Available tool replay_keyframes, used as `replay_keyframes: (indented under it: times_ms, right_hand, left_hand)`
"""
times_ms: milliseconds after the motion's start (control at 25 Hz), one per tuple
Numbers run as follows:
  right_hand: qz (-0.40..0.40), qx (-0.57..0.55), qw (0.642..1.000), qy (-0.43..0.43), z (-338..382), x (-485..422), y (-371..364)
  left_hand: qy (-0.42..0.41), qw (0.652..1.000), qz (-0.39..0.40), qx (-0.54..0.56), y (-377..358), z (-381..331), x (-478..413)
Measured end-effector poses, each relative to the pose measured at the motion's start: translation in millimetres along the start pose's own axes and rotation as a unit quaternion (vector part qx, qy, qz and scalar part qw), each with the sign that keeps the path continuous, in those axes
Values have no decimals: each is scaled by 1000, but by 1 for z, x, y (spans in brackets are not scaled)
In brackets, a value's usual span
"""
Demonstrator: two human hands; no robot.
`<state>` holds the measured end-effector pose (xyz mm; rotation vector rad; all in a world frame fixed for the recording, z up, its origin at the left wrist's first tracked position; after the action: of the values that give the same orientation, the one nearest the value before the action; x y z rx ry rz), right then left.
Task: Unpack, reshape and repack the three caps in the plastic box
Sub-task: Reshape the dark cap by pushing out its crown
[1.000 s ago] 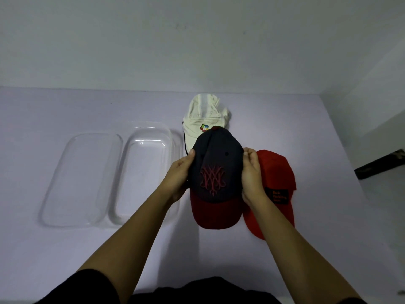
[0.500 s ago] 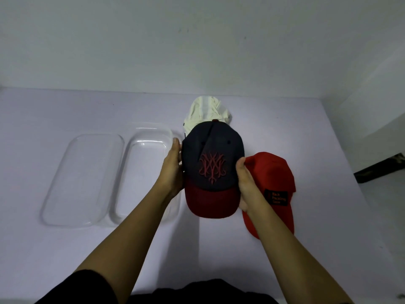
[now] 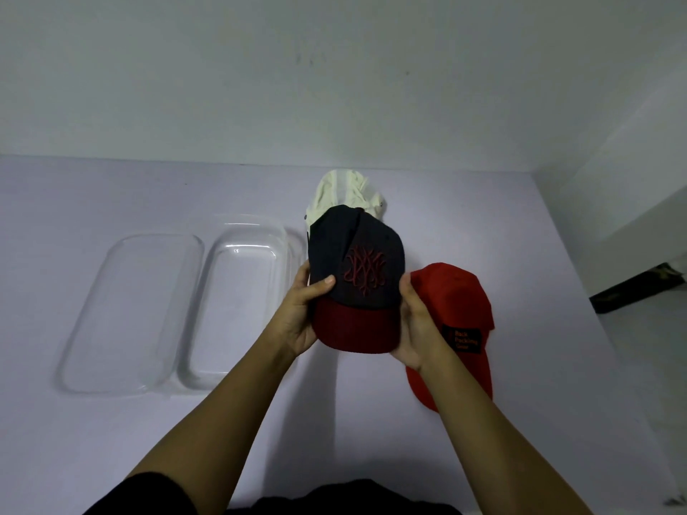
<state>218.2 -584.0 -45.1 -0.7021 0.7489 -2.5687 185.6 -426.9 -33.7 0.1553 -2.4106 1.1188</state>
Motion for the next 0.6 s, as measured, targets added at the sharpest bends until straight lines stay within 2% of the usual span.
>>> replay_keyframes:
  times_ms: [80, 200, 280, 360, 440, 520, 600]
  right_hand:
    - [24, -22, 999, -13, -7, 6, -2]
    - [13, -13, 1000, -25, -15, 5, -1]
    - [0, 1, 1000, -7, -17, 3, 1]
    - [-23, 18, 999, 24, -16, 4, 3]
    - [-50, 33, 996, 59, -13, 7, 0]
    - [-62, 49, 993, 85, -11, 12, -5]
    - [-62, 61, 991, 99, -13, 15, -9]
  left_hand:
    - [-14, 1000, 14, -8, 0, -2, 1]
    - [-15, 998, 11, -54, -2, -2, 5]
    - [-8, 995, -13, -103, 1, -6, 6]
    - [-40, 984, -27, -170, 7, -18, 7]
    - [-92, 958, -34, -270, 6, -34, 9]
    - [-124, 915, -69, -378, 1, -45, 11]
    - [-140, 882, -108, -438, -1, -53, 13]
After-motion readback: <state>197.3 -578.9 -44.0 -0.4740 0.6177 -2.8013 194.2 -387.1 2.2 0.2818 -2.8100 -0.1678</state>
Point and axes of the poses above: each hand's wrist, its own x-axis away from the middle knuckle, its own y-axis out of the back of the hand, z = x × y, the point moved 2 cm from there along -x, towards the middle knuckle, and after that the axes turned 8 degrees about y, right-handed, at the moved point
